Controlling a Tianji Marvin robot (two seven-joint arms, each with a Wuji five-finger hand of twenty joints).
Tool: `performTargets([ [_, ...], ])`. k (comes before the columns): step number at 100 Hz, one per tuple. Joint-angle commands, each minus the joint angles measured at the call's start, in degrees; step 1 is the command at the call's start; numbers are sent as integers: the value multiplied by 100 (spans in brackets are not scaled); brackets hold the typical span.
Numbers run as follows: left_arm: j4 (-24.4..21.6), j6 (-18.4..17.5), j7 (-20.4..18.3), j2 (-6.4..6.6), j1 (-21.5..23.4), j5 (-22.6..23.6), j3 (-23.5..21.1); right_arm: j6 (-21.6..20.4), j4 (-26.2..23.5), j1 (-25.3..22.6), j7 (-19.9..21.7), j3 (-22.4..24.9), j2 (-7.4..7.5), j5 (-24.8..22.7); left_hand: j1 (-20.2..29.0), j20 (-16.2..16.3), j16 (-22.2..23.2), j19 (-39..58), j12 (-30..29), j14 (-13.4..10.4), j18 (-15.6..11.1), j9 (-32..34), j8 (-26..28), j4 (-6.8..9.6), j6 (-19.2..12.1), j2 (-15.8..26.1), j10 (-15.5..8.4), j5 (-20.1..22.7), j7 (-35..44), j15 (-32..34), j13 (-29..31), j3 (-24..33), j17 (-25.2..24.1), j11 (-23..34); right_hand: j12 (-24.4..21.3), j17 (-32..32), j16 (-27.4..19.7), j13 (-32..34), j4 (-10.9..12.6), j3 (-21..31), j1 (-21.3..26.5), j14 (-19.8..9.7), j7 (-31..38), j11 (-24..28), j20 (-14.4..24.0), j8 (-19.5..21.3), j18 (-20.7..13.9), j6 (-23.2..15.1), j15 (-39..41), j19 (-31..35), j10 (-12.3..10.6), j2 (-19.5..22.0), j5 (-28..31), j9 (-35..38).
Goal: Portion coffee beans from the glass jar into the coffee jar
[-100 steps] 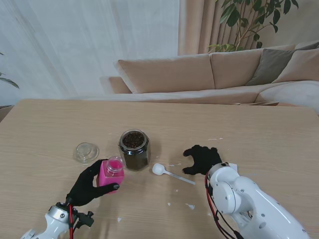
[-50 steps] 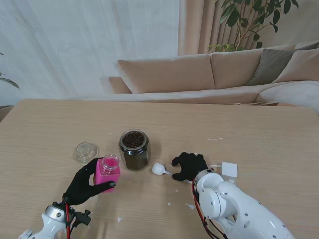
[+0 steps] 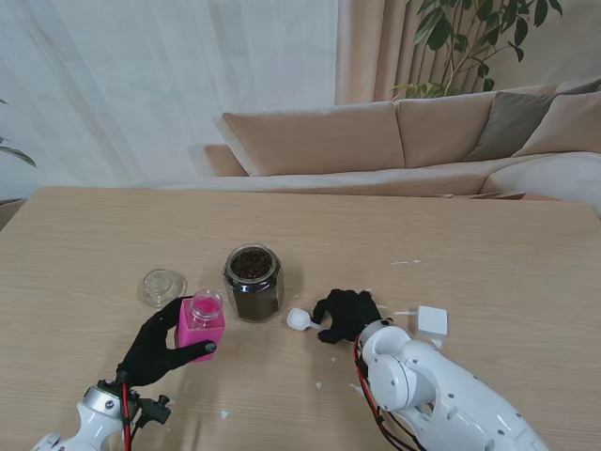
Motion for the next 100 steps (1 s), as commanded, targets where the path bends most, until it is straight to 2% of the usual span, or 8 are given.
performTargets([
  [1,-26,-25,-82,-29,22,-2,2,-73,58,16,73,-43,-43,-16,713,-22,80,-62,149,-92,-79,148,305,167,-682,766,-529,221,759,-42,-95,991,-71,645,58,3,92,102,-155,129,238,31,175,86,103,86,-34,-336,73,146,-92,-218,200,119],
  [20,-21,-21,-80,-29,15,4,9,-244,176,116,39,-114,-35,-100,718,-21,80,-62,153,-85,-77,152,306,168,-680,765,-531,227,761,-43,-98,987,-71,647,92,12,112,126,-136,310,402,14,398,103,131,84,-55,-660,111,182,-169,-420,154,132],
  [25,-25,-14,-90,-27,17,-4,9,-256,218,141,5,-135,-41,-107,718,-21,81,-63,154,-83,-77,151,308,167,-686,764,-526,226,763,-42,-98,982,-72,648,117,15,126,137,-243,276,386,19,514,127,145,30,-58,-692,136,194,-173,-448,182,161],
  [32,-26,-17,-90,-27,18,-3,5,-264,283,169,-69,-160,-60,-82,717,-20,82,-61,155,-84,-76,154,307,168,-681,763,-528,225,763,-40,-93,982,-66,651,153,38,143,169,-400,220,337,18,845,149,165,-196,-57,-643,175,221,-165,-509,220,219],
  [52,-23,-13,-83,-29,14,1,7,-261,469,244,-281,-240,-109,-54,720,-22,81,-65,153,-83,-78,154,307,168,-679,762,-524,232,764,-43,-97,979,-72,650,219,97,183,248,-512,180,23,45,1170,275,189,-59,-36,-164,279,308,-151,-650,427,347],
  [70,-21,12,-84,-29,4,5,23,-348,553,293,-389,-288,-141,19,723,-22,80,-68,152,-78,-74,153,305,168,-681,767,-518,230,759,-45,-102,975,-76,649,233,69,198,241,-641,-3,-168,67,1306,302,190,-10,-18,-148,316,333,-158,-658,613,412],
  [87,-25,18,-82,-28,5,14,31,-347,642,384,-475,-397,-162,-14,724,-23,79,-71,152,-86,-74,158,305,169,-680,769,-519,234,759,-46,-102,970,-79,649,249,115,214,310,-667,-42,-39,74,1479,332,195,67,0,-217,364,375,-172,-752,705,542],
  [100,-12,12,-60,-32,-5,36,37,-363,758,460,-596,-487,-186,-38,726,-23,79,-72,152,-81,-80,155,307,170,-675,766,-515,233,761,-47,-101,973,-78,648,312,152,229,377,-672,52,151,80,2082,401,179,-77,16,-389,424,437,-192,-887,716,661],
])
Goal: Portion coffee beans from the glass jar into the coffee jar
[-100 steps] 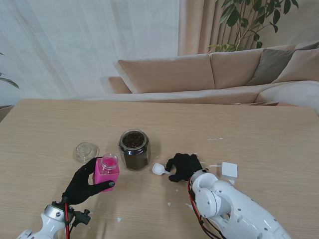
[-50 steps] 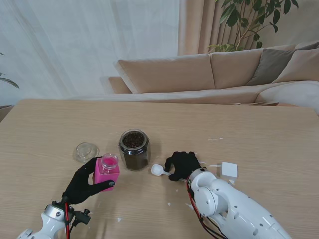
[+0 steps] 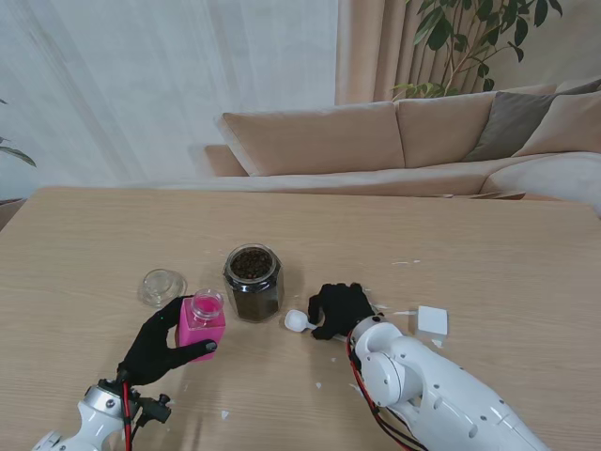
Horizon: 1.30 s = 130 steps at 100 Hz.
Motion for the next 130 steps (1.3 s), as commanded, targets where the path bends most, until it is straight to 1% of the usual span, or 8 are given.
performTargets([
  [1,-25,0,-70,-32,22,18,20,-23,96,0,58,-49,-48,-29,728,-23,79,-72,153,-80,-82,157,307,170,-677,768,-516,231,760,-47,-102,973,-35,648,53,24,-108,106,-207,59,186,153,358,39,110,-66,16,-133,-88,161,-95,-232,153,135],
  [24,-23,17,-80,-29,12,10,36,-52,128,8,10,-73,-57,-27,726,-22,79,-72,156,-85,-77,157,309,171,-687,763,-524,232,765,-47,-102,975,-34,651,70,41,-109,171,52,492,563,148,690,70,99,-196,40,-388,-66,182,-133,-130,418,305],
  [47,-25,31,-73,-31,11,16,45,-91,134,-13,-23,-55,-65,-2,726,-24,79,-76,155,-82,-78,156,310,172,-682,760,-519,232,768,-48,-102,977,-36,650,84,75,-111,243,138,616,555,142,782,103,95,-109,51,-252,-49,196,-146,-88,418,405],
  [84,-26,16,-56,-34,15,25,42,-186,26,-148,-87,116,-52,-50,711,-25,76,-83,152,-90,-79,150,305,170,-678,761,-521,226,763,-52,-105,985,-42,653,-328,432,-172,1005,238,794,543,164,816,-405,11,239,164,-376,-93,300,-550,13,239,1683],
  [100,-25,4,-51,-35,18,28,39,-196,-15,-160,-34,139,-36,-70,704,-23,75,-80,147,-86,-71,148,306,171,-681,756,-525,228,765,-53,-100,984,-34,654,-468,441,-190,1071,202,753,530,144,767,-594,-30,272,177,-294,-140,299,-399,5,30,1766],
  [107,-28,5,-65,-32,21,19,35,-181,-39,-157,41,133,-23,-75,707,-25,74,-85,149,-87,-73,152,306,172,-682,758,-518,227,764,-55,-106,984,-43,658,-373,306,-151,858,215,704,378,131,295,-433,-45,29,114,39,-141,279,-321,64,-527,1318],
  [118,-20,-15,-54,-35,21,32,30,-174,-80,-173,122,130,-13,-29,706,-23,75,-79,146,-83,-77,158,306,173,-682,751,-522,234,764,-51,-89,987,-28,660,-251,176,-114,614,401,703,100,118,-929,-266,-27,-369,70,417,-129,231,-276,294,-360,938],
  [130,-23,-2,-68,-32,21,13,30,-134,-59,-187,88,105,-29,7,705,-25,74,-85,146,-85,-76,149,305,170,-679,758,-528,227,761,-56,-104,989,-42,658,-201,128,-96,547,194,562,262,132,-511,-259,29,-1336,80,295,-103,193,-203,82,122,911],
])
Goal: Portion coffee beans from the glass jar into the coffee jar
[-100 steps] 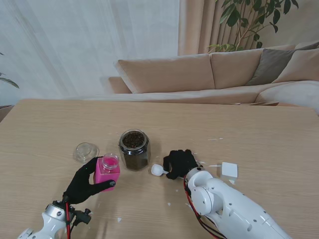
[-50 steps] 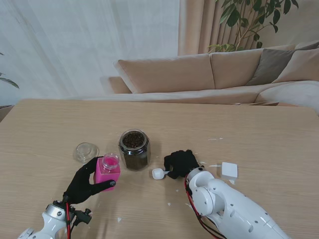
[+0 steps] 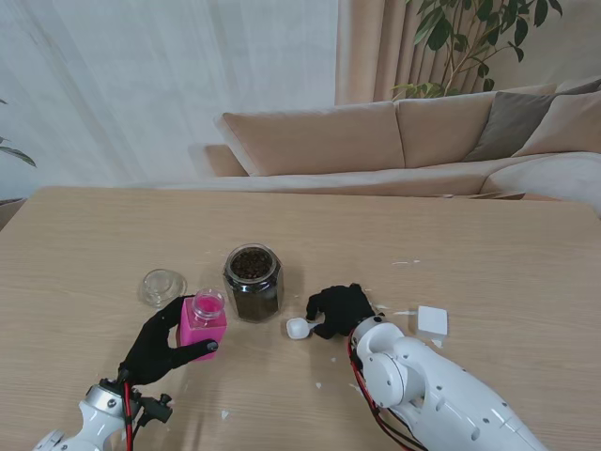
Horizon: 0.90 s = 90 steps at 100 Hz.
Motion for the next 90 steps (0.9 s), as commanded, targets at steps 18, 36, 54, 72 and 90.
performTargets([
  [18,-30,-13,-92,-29,39,-5,4,72,142,-51,-46,-112,-45,56,712,-25,73,-76,146,-87,-76,147,307,170,-677,755,-519,232,764,-56,-100,992,-38,656,99,-79,66,-8,-218,-155,289,129,926,151,58,-727,11,-307,143,55,37,-333,495,-198],
  [36,-30,-7,-84,-30,36,5,10,51,221,-40,-134,-138,-69,98,715,-26,72,-77,146,-92,-78,148,305,169,-683,761,-523,229,761,-59,-103,992,-38,655,120,-61,81,18,-243,-136,356,118,1346,205,64,-627,20,-536,191,72,25,-316,974,-123],
  [54,-25,12,-77,-31,25,13,23,14,175,-61,-136,-107,-70,121,713,-28,71,-83,146,-98,-85,143,302,170,-682,763,-526,225,759,-61,-107,991,-42,653,157,-63,80,15,-252,-92,361,99,1617,263,58,-166,15,-555,215,78,-3,-359,853,-174],
  [72,-30,-7,-71,-33,32,11,15,2,90,-82,-55,-74,-52,120,714,-35,69,-94,147,-98,-76,155,302,170,-681,758,-531,230,761,-63,-100,991,-41,654,196,-65,68,22,-178,17,381,71,1684,294,51,754,10,-469,213,80,5,-359,359,-217],
  [90,-38,-17,-76,-35,39,-13,0,10,77,-92,-33,-71,-43,94,715,-41,70,-102,151,-92,-77,164,305,170,-682,751,-512,237,766,-61,-93,992,-33,658,194,-66,70,15,-165,45,442,81,1493,285,48,802,4,-531,213,76,4,-381,196,-248],
])
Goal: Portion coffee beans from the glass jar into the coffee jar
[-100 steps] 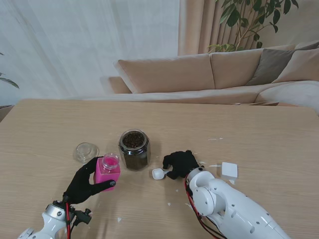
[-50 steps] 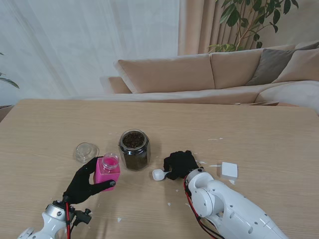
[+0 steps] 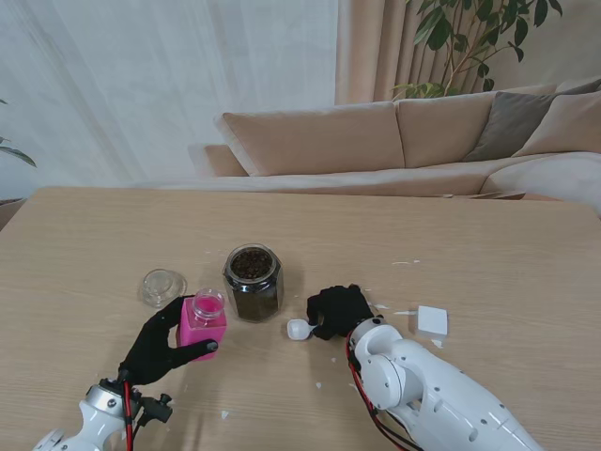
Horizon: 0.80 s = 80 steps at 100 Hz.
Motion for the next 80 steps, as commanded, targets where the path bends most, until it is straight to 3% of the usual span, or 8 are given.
performTargets([
  [1,-39,-26,-72,-35,40,-5,-1,-10,28,-81,118,-34,2,-5,715,-41,69,-40,149,-95,-76,159,304,170,-682,752,-513,237,766,-62,-95,992,-31,655,33,-59,1,104,18,130,165,84,-10,90,48,30,4,-184,110,77,-38,-159,-47,-251],
  [12,-45,-12,-96,-31,44,-32,-6,19,37,-87,129,-42,5,-11,712,-44,70,-46,150,-96,-86,148,302,168,-681,760,-519,230,761,-64,-105,985,-42,653,36,-72,-1,82,44,172,153,81,-63,92,41,-41,1,-68,100,63,-40,-157,9,-261],
  [23,-37,-30,-79,-34,42,-13,-8,41,10,-115,191,-47,37,-97,715,-45,69,-45,147,-94,-84,154,302,169,-675,757,-518,236,763,-65,-101,987,-41,651,-4,-130,-8,-34,124,186,-180,78,-1119,2,26,-825,-32,412,58,21,-21,-1,-270,-432],
  [33,-47,-23,-93,-31,49,-23,-11,64,-32,-173,191,-31,54,-182,716,-46,70,-47,149,-94,-82,153,300,169,-684,761,-524,233,761,-62,-100,984,-44,652,-10,-154,0,-64,145,163,-175,98,-1564,-1,27,-1033,-30,425,55,6,-7,-2,7,-451],
  [45,-43,-31,-84,-31,46,-11,-4,45,-48,-235,148,-11,80,-343,709,-47,68,-47,146,-94,-85,148,299,169,-688,758,-519,238,759,-68,-108,985,-47,650,-33,-143,2,-17,39,101,71,108,-723,-29,34,-1737,-18,-13,53,6,-16,-190,172,-341],
  [53,-51,-15,-97,-29,51,-20,0,51,-23,-261,87,-7,75,-363,714,-49,68,-50,146,-91,-85,149,299,168,-682,761,-522,238,758,-68,-104,982,-47,652,-37,-134,5,20,10,82,148,106,-446,-17,37,-1836,-2,-201,71,7,-53,-191,531,-242],
  [64,-43,-22,-82,-31,45,2,7,33,26,-286,7,0,71,-389,715,-49,66,-50,144,-91,-85,158,297,169,-682,757,-513,244,757,-72,-106,984,-44,651,-39,-103,6,71,-11,75,130,96,-187,12,38,-1870,12,-319,90,15,-110,-171,977,-118],
  [80,-48,-16,-70,-33,45,19,13,-6,29,-332,-43,55,50,-296,709,-48,67,-48,142,-89,-82,157,300,169,-680,747,-515,250,761,-68,-95,983,-41,651,-43,-60,0,105,-23,76,41,86,103,31,33,-1533,15,-244,112,41,-127,-184,843,-120],
])
